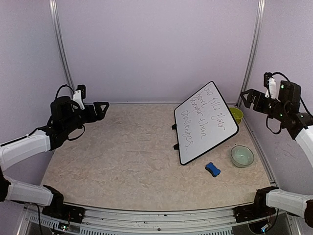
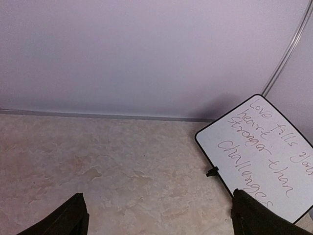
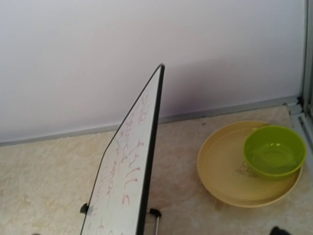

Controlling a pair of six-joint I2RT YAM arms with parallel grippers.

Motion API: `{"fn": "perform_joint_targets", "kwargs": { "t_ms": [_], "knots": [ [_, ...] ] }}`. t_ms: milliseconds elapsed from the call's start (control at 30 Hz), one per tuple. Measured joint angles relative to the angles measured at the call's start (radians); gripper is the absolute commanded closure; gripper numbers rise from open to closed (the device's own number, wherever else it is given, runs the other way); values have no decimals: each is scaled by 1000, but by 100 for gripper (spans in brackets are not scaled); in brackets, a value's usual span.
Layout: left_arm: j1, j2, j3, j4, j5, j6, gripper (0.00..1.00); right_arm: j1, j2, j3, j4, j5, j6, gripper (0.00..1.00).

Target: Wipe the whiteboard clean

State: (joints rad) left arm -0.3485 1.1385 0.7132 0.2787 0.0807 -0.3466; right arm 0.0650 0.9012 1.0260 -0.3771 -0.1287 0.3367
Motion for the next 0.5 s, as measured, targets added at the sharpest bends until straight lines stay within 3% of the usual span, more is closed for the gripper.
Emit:
{"fn": "perform_joint_targets", "kwargs": {
  "t_ms": [333,500],
  "knots": [
    [-157,235,111,51,25,140,1,0,5,-19,-1,-31,1,0],
    [-179,402,232,68,153,250,1,0,-8,-34,-1,-24,-6,0]
  ]
}}
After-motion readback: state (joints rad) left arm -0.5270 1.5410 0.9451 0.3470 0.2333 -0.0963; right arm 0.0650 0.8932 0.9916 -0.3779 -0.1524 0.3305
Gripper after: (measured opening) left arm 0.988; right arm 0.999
